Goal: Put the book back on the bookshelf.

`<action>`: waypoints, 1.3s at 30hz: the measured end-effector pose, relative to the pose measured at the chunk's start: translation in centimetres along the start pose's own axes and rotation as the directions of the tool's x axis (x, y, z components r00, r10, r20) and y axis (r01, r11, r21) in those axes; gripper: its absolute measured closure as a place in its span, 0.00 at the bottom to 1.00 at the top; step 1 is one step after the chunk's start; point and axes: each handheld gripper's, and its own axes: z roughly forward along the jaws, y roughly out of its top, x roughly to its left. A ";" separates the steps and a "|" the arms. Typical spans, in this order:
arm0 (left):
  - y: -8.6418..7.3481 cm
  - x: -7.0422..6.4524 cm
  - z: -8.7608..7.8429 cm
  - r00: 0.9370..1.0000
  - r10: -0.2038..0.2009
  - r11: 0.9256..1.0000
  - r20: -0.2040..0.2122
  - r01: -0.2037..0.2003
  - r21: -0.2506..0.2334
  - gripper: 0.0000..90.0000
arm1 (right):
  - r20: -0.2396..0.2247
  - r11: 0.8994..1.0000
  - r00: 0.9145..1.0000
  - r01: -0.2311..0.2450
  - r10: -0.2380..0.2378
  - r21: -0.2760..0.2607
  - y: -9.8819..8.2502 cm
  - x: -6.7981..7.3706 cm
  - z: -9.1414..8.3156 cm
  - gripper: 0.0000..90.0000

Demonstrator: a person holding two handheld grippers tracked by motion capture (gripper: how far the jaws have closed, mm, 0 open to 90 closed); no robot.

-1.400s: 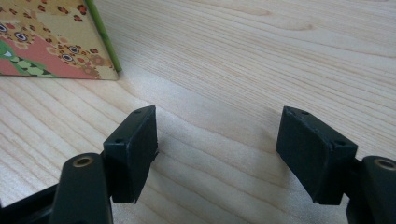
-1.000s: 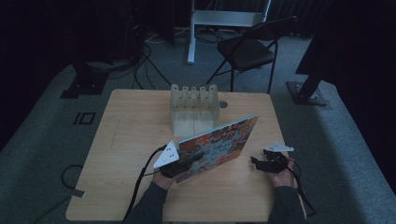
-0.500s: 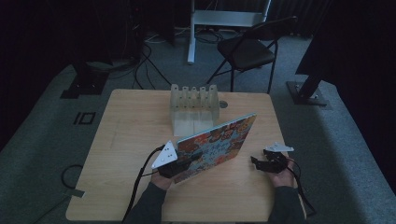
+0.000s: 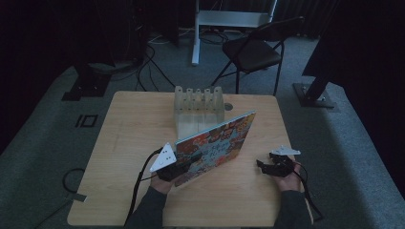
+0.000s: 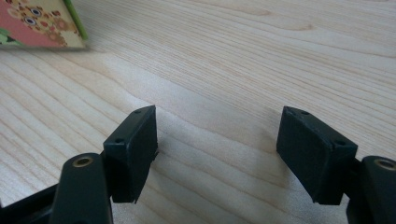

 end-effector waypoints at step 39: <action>-0.2 0.7 -2.3 0.998 -0.034 0.999 -0.060 0.034 -0.004 0.90 | -0.001 1.000 1.000 0.001 -0.001 0.000 0.0 0.0 0.0 0.31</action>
